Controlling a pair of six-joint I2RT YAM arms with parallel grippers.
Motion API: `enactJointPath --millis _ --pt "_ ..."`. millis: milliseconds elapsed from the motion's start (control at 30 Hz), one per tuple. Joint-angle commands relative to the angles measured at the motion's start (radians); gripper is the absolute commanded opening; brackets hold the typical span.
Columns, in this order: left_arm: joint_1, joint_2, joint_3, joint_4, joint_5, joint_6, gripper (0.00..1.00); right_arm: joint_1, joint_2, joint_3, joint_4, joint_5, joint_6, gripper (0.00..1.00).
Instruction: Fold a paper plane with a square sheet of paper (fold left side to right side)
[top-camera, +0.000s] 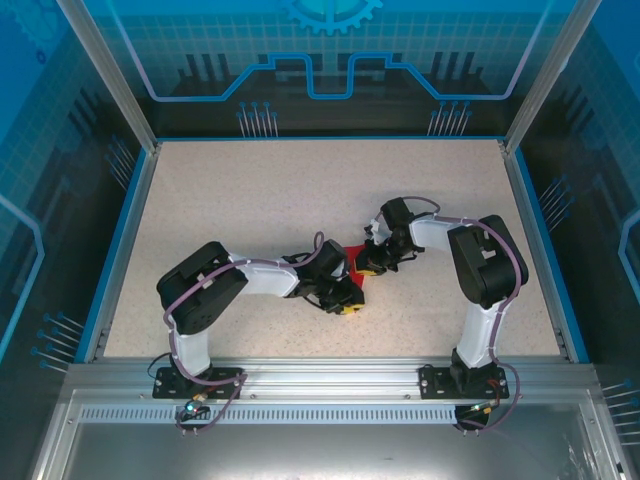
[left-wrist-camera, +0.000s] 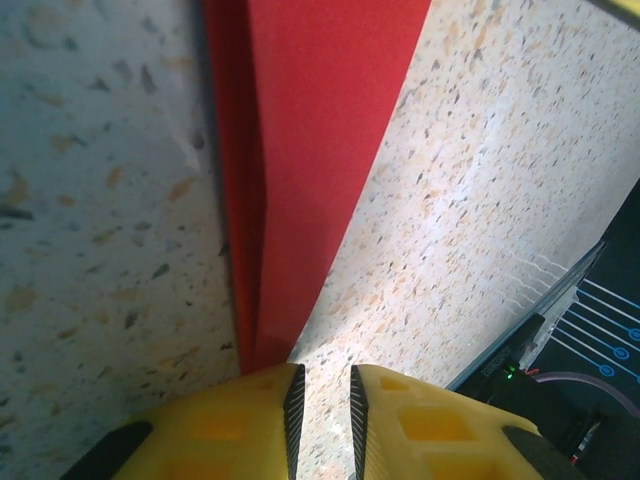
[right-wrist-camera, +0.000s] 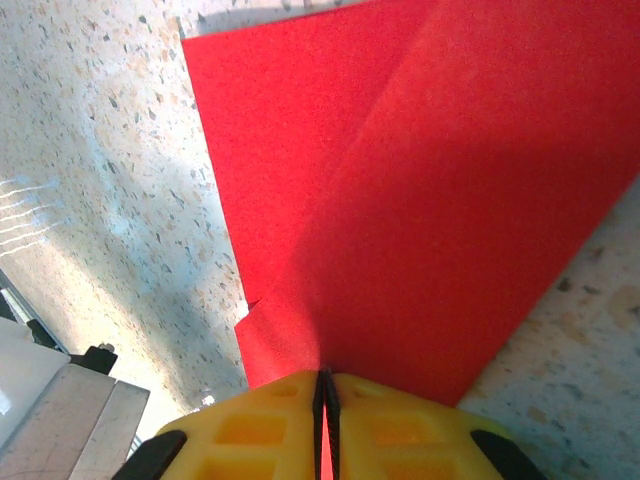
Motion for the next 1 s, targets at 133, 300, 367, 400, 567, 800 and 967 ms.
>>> enactJointPath --millis 133,300,367,400,567,800,967 --pt "-0.036 -0.026 -0.035 -0.19 0.004 0.016 0.23 0.006 0.045 0.003 -0.033 0.092 -0.016 0.14" --pt "-0.043 -0.047 -0.019 -0.217 -0.011 0.032 0.23 0.006 0.044 -0.001 -0.032 0.091 -0.016 0.14" --pt "-0.042 -0.066 -0.018 -0.206 -0.017 0.032 0.23 0.006 0.043 -0.002 -0.032 0.089 -0.015 0.14" --pt "-0.042 -0.079 -0.016 -0.205 -0.021 0.033 0.23 0.006 0.043 -0.003 -0.032 0.09 -0.014 0.14" --pt "-0.037 -0.134 0.025 -0.216 -0.051 0.059 0.24 0.005 0.039 -0.001 -0.035 0.088 -0.014 0.14" --pt "-0.014 -0.111 0.114 -0.252 -0.049 0.112 0.25 0.006 0.033 -0.001 -0.036 0.087 -0.013 0.14" --pt "0.008 -0.039 0.158 -0.246 -0.043 0.122 0.25 0.006 0.031 -0.002 -0.038 0.083 -0.015 0.14"
